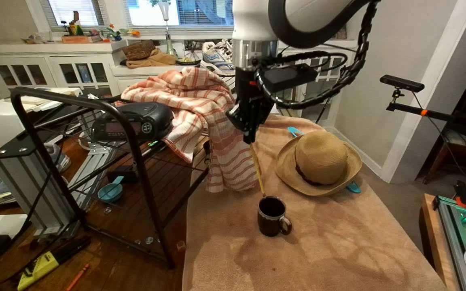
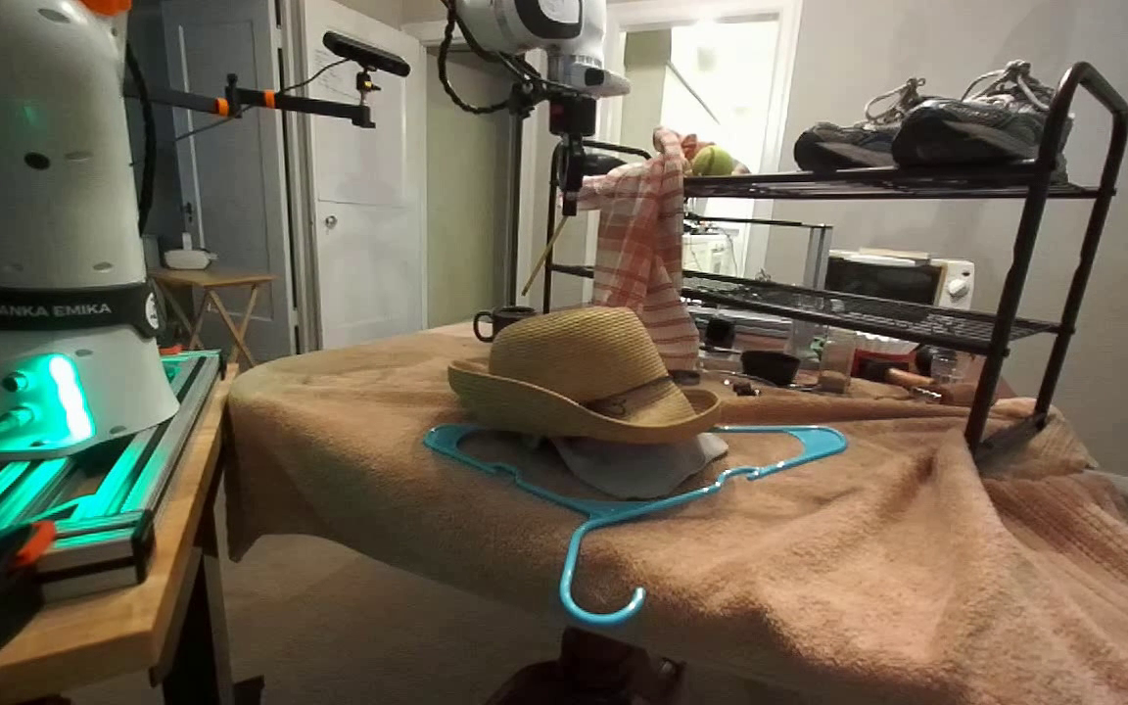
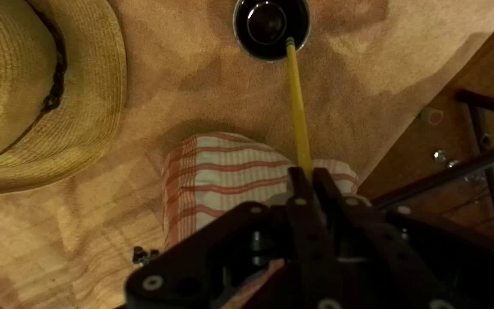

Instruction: Remove the pencil from the brown cup and put it on the top of the shoe rack

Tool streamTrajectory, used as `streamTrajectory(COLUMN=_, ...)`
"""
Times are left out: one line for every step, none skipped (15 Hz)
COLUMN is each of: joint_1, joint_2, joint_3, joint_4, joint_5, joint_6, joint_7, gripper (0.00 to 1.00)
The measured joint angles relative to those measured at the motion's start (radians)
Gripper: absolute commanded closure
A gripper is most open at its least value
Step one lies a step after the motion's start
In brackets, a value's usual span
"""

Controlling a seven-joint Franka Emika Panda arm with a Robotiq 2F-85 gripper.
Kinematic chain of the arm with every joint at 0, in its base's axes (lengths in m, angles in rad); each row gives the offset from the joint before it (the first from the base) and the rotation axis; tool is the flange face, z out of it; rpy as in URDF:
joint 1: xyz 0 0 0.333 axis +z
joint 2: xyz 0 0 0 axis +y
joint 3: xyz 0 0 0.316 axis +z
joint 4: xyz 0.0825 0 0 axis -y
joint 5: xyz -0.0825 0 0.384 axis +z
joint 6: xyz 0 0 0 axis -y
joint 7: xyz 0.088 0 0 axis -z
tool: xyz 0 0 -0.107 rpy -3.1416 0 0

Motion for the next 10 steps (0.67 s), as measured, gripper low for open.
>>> streamTrajectory(joint_1=-0.006, joint_2=-0.03, joint_3=0.0, joint_4=-0.006, joint_5=0.002, joint_6=0.0, joint_7=0.005, gripper=0.98)
streamTrajectory(joint_1=-0.014, joint_2=-0.058, joint_3=0.0, joint_4=-0.012, joint_5=0.007, joint_6=0.001, joint_7=0.011, gripper=0.98)
streamTrajectory(joint_1=-0.023, joint_2=-0.086, joint_3=0.0, joint_4=-0.02, joint_5=0.018, joint_6=0.007, joint_7=0.013, gripper=0.98)
streamTrajectory(joint_1=-0.033, joint_2=-0.111, joint_3=0.0, joint_4=-0.029, joint_5=0.053, joint_6=0.017, joint_7=0.013, gripper=0.98)
streamTrajectory(joint_1=-0.045, joint_2=-0.133, joint_3=0.0, joint_4=-0.037, joint_5=0.104, joint_6=0.029, joint_7=0.01, gripper=0.98)
streamTrajectory(joint_1=-0.058, joint_2=-0.151, joint_3=0.0, joint_4=-0.046, joint_5=0.159, joint_6=0.046, joint_7=0.0, gripper=0.98)
streamTrajectory(joint_1=-0.071, joint_2=-0.165, joint_3=0.0, joint_4=-0.056, joint_5=0.211, joint_6=0.068, joint_7=-0.009, gripper=0.98)
streamTrajectory(joint_1=-0.083, joint_2=-0.176, joint_3=-0.002, joint_4=-0.066, joint_5=0.267, joint_6=0.094, joint_7=-0.024, gripper=0.98)
streamTrajectory(joint_1=-0.093, joint_2=-0.185, joint_3=-0.004, joint_4=-0.077, joint_5=0.326, joint_6=0.125, joint_7=-0.044, gripper=0.98)
streamTrajectory(joint_1=-0.102, joint_2=-0.19, joint_3=-0.005, joint_4=-0.087, joint_5=0.385, joint_6=0.158, joint_7=-0.066, gripper=0.98)
